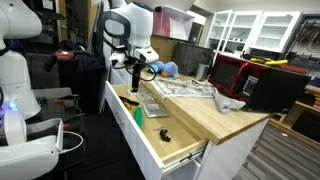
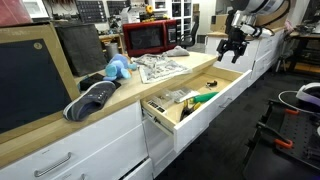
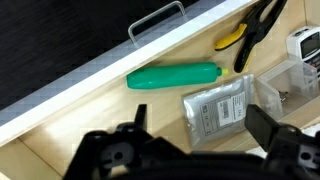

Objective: Open the topmost drawer on the right

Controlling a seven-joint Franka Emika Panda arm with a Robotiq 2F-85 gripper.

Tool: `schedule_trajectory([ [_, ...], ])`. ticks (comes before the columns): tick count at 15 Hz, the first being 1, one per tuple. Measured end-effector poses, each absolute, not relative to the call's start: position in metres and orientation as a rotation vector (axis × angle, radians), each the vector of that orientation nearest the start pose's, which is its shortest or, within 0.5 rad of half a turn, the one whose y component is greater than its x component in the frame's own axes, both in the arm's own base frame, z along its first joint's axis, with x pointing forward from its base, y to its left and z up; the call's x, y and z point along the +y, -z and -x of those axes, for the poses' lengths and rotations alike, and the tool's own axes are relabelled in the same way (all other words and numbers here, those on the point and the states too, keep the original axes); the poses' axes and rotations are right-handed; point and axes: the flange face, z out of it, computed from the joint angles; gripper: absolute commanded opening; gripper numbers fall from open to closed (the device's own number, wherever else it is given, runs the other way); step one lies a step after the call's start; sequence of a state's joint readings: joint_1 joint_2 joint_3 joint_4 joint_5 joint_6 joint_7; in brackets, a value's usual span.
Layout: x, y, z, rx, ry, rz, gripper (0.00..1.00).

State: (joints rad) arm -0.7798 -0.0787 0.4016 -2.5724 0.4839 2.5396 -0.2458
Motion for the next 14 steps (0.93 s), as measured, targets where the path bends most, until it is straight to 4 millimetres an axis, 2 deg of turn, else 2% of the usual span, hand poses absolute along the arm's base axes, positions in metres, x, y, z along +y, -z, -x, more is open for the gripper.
schedule_trajectory([
  [8, -0.174, -0.301, -0.414, 0.748, 0.183, 2.815, 1.0],
  [10, -0.173, -0.316, -0.425, 0.739, 0.201, 2.83, 1.0],
  [14, -0.159, -0.367, -0.452, 0.699, 0.211, 2.868, 1.0],
])
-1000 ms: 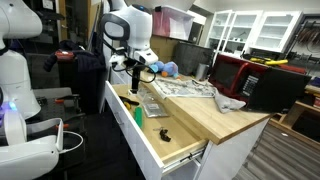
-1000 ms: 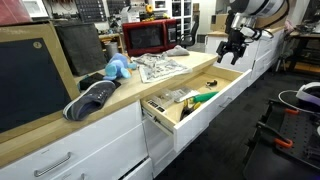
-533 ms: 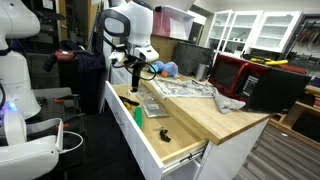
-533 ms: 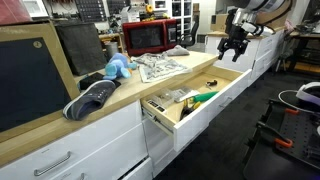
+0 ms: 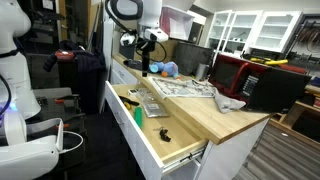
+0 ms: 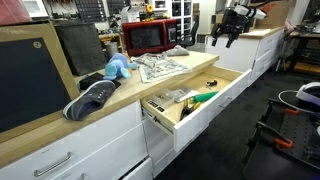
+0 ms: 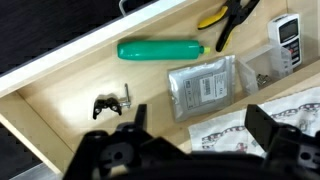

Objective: Open the topmost drawer on the right

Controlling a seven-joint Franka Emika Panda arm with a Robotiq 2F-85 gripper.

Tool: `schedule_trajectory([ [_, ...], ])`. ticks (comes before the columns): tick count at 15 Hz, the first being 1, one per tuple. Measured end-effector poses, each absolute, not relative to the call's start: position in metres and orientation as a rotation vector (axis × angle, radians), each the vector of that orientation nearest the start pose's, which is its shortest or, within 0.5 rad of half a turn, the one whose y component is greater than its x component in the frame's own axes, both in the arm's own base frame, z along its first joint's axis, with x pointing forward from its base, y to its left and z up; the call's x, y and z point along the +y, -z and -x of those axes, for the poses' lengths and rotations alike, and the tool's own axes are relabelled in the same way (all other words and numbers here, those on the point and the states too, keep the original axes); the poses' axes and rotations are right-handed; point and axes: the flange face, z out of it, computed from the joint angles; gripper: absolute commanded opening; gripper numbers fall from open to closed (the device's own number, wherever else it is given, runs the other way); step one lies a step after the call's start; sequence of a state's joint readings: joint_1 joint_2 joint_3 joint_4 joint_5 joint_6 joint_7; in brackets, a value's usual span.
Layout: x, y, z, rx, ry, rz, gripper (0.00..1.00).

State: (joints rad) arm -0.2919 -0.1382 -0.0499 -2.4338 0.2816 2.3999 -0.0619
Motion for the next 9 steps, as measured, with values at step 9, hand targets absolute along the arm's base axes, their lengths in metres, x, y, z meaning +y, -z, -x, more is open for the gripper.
schedule_trajectory([
  [9, -0.124, -0.46, -0.471, 0.634, 0.039, 2.925, 1.0],
])
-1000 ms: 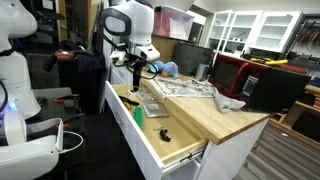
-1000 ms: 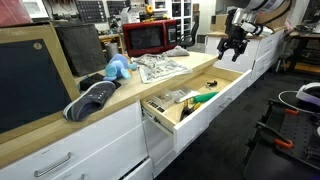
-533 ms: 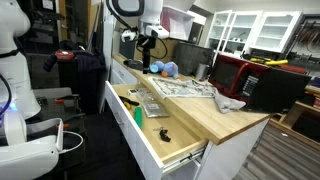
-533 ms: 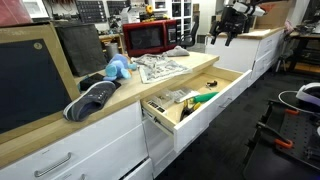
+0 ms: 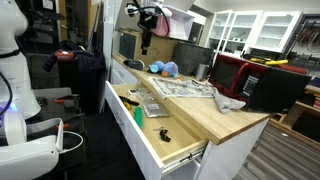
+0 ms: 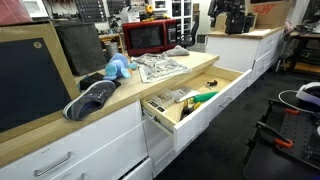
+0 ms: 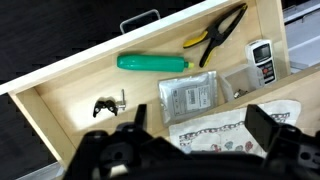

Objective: Open the topmost drawer on the right

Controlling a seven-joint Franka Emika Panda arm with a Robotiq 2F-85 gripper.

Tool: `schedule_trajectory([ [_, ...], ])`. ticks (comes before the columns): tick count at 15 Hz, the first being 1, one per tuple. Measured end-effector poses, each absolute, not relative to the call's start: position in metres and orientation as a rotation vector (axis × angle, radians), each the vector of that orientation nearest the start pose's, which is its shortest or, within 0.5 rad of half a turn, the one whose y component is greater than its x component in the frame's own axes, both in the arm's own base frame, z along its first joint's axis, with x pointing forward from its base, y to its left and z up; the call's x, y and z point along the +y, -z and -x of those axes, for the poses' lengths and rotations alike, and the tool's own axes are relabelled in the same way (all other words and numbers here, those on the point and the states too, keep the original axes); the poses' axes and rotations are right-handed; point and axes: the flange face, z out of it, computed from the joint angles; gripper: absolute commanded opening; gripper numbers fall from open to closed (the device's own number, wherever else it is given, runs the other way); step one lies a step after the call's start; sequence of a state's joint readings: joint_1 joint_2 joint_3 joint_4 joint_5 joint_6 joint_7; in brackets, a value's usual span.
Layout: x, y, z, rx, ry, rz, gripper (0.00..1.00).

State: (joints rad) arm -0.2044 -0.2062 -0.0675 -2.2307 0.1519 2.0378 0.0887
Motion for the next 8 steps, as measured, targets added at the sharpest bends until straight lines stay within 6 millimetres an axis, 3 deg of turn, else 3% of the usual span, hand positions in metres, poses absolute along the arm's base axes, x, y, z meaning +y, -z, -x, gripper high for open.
schedule_trajectory([
  [8, -0.138, -0.53, -0.453, 0.61, 0.039, 2.934, 1.0],
])
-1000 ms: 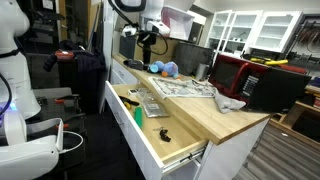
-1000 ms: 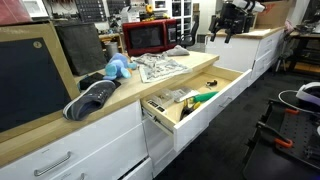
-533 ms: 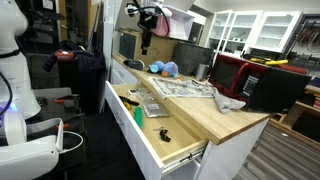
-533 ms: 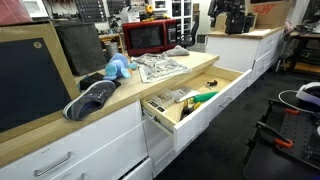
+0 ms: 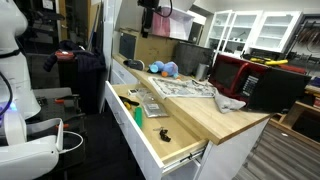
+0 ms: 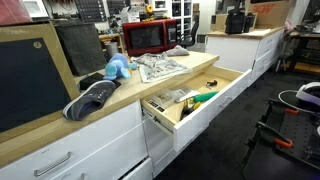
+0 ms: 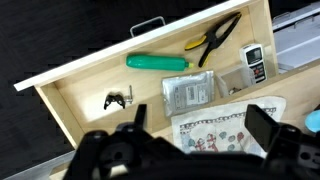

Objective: Open the topmost drawer on the right

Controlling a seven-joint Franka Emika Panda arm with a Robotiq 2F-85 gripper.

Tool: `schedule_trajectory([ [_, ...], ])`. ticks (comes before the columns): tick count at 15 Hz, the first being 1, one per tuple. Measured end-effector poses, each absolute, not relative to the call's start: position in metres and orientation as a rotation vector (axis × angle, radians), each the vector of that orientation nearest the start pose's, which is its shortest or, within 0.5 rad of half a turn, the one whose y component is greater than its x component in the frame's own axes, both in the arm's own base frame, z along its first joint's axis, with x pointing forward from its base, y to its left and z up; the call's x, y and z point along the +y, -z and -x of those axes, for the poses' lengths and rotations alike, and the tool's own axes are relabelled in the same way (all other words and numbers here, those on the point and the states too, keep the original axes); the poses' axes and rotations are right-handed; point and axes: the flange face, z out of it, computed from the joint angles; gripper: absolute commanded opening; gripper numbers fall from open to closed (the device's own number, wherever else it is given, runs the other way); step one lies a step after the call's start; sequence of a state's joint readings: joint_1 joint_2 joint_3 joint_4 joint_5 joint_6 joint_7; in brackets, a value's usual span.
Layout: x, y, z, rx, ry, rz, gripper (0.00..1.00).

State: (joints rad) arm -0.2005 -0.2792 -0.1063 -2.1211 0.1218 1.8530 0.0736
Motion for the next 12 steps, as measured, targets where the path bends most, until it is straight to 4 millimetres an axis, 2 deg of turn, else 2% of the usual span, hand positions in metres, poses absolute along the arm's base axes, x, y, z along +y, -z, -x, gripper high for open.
schedule_trajectory([
  [6, -0.151, -0.578, -0.432, 0.588, 0.128, 2.922, 1.0],
  [9, -0.155, -0.591, -0.422, 0.556, 0.127, 2.911, 1.0],
  [12, -0.155, -0.593, -0.42, 0.548, 0.127, 2.91, 1.0],
])
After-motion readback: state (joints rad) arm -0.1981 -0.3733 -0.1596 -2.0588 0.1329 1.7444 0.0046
